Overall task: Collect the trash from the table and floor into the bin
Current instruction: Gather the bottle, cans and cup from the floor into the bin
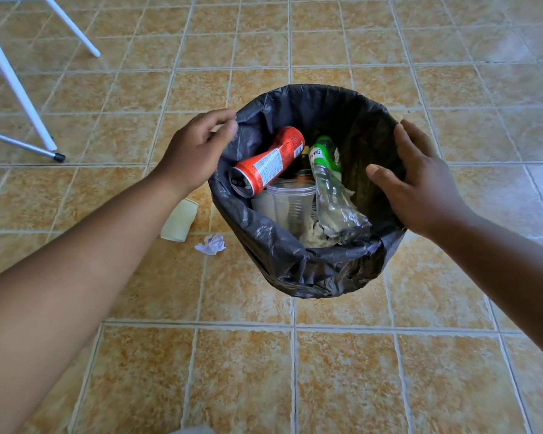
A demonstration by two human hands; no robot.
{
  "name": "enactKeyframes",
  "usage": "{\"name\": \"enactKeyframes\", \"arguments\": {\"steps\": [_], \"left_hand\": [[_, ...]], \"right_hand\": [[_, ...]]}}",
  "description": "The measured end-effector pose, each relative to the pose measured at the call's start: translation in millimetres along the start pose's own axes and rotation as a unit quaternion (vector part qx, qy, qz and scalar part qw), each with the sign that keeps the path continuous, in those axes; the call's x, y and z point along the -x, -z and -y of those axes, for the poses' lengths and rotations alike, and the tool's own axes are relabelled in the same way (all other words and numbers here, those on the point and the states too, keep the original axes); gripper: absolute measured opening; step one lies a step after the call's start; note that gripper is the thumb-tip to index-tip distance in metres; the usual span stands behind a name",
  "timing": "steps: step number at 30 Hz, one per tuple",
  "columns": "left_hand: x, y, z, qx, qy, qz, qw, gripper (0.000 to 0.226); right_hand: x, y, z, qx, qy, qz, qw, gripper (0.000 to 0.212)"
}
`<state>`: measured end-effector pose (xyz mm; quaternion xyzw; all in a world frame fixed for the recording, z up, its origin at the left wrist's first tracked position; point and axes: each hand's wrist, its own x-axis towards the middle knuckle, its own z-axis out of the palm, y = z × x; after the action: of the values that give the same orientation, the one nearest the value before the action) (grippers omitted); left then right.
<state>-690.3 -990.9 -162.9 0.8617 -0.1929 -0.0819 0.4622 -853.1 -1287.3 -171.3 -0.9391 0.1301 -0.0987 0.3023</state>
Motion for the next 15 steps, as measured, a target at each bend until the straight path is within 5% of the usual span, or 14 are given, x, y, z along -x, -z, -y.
{"name": "enactKeyframes", "arguments": {"steps": [4,8,11,15], "left_hand": [[3.4,0.5,37.5,0.090,0.064,-0.016,0.994,0.046],[20.5,-8.8,101.4,-0.231,0.063,0.065,0.969,0.026],[36.5,-10.9,135.0,-0.300,0.105,0.214,0.924,0.039],[52.8,-18.2,159.2,-0.359,0.062,0.313,0.877,0.040]], "right_hand": [[-0.8,-0.7,-0.4,0.004,0.003,-0.008,1.000,0.079],[-1.0,-1.2,-0.4,0.005,0.004,-0.010,1.000,0.079],[-1.2,-0.6,-0.7,0.005,0.002,-0.008,1.000,0.079],[-0.9,0.2,-0.2,0.007,0.003,-0.008,1.000,0.078]]}}
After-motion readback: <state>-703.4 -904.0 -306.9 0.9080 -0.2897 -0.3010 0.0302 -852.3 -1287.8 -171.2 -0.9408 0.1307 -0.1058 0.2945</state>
